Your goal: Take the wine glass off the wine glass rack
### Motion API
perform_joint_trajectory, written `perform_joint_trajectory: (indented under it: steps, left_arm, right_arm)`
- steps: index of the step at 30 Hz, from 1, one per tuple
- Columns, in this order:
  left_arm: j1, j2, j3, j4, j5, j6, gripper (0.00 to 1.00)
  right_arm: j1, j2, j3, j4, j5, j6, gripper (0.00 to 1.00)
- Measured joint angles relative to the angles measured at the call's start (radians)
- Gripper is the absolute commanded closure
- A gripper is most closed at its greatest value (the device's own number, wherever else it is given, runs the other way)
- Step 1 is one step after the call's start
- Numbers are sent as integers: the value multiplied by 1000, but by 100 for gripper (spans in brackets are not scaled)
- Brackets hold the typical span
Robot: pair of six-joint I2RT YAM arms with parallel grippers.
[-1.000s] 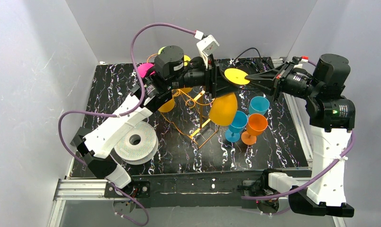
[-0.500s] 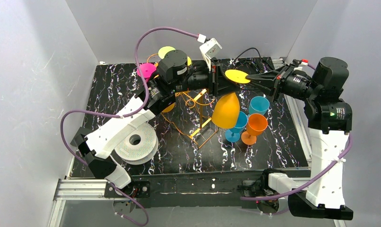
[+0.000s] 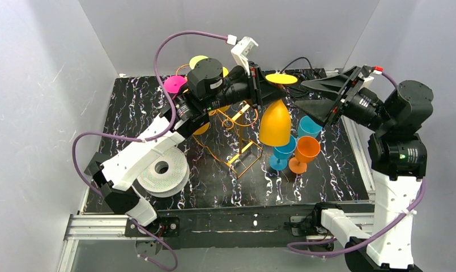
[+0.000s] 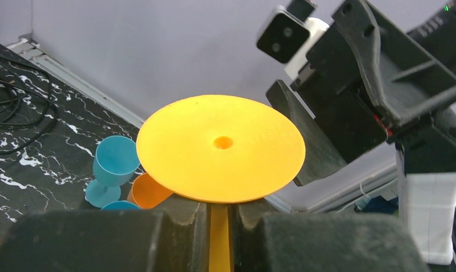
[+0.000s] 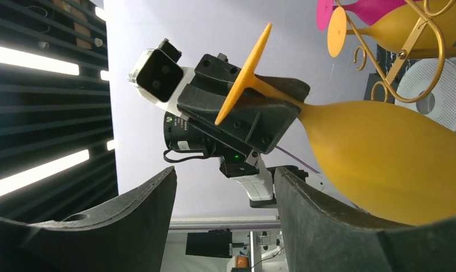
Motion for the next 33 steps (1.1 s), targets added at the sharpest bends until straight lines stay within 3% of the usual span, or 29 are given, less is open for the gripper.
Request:
perform_joint_trajectory:
  steps: [18, 33]
  left_arm:
    - [0, 83, 294, -12, -252, -151, 100]
    - [0, 194, 425, -46, -450, -286, 100]
  right_arm:
    - [0, -246, -200, 124, 267, -11, 26]
    - [0, -288, -266, 197, 378, -62, 26]
